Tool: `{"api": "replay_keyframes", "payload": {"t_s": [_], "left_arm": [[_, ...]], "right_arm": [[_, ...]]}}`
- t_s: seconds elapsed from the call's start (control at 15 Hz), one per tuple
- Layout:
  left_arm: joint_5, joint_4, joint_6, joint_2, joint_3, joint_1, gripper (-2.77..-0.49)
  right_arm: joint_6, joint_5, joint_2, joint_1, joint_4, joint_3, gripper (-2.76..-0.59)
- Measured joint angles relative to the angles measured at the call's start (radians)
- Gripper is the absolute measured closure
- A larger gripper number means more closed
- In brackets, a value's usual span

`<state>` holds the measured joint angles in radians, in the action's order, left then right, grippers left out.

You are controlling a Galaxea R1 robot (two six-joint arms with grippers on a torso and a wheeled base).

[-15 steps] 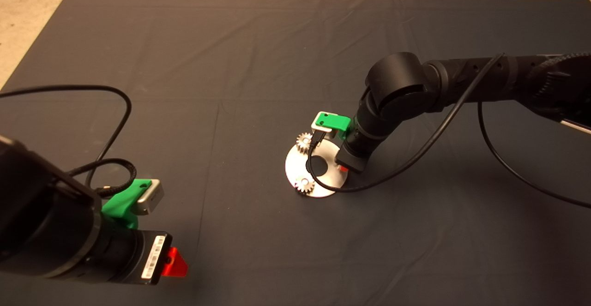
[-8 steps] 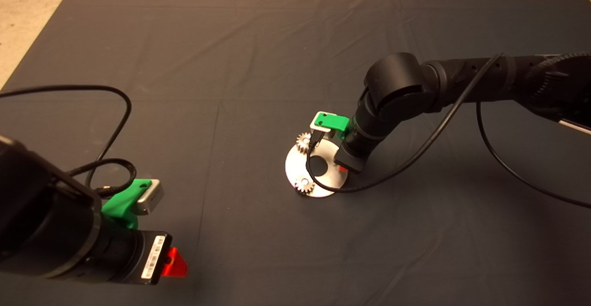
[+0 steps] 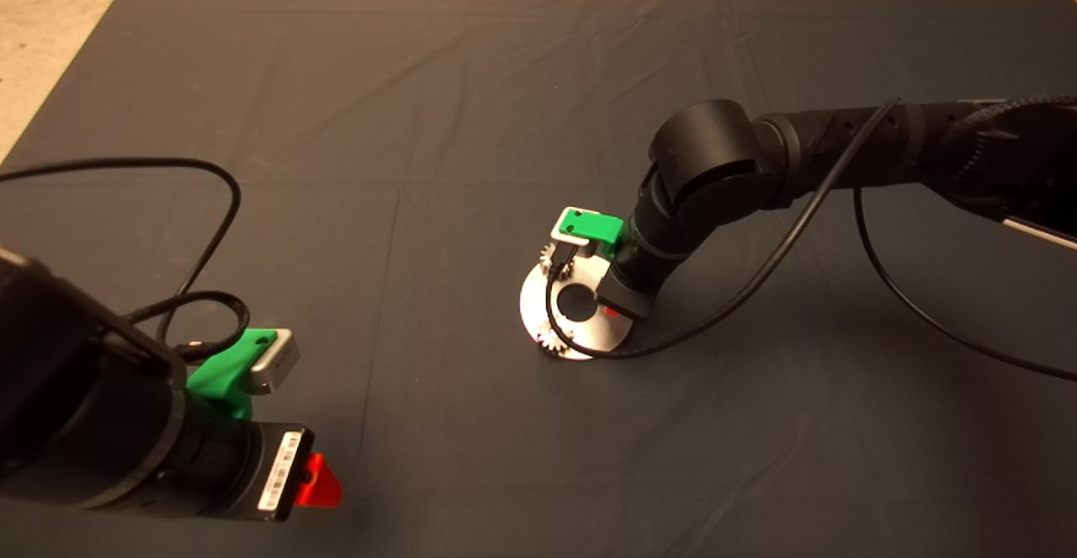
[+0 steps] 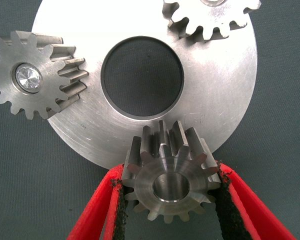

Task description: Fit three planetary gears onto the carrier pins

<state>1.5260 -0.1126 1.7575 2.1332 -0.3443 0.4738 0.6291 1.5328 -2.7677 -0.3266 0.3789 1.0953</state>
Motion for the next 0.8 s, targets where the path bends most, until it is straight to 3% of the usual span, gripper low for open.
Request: {"api": "replay_keyframes", "payload": {"t_s": [0.8], "left_arm": [[0.000,0.000,-0.008,0.000,0.000,0.000,-2.30]], "right_arm": [[-0.001,0.000,0.000,-0.007,0.003,0.000,-1.05]]}}
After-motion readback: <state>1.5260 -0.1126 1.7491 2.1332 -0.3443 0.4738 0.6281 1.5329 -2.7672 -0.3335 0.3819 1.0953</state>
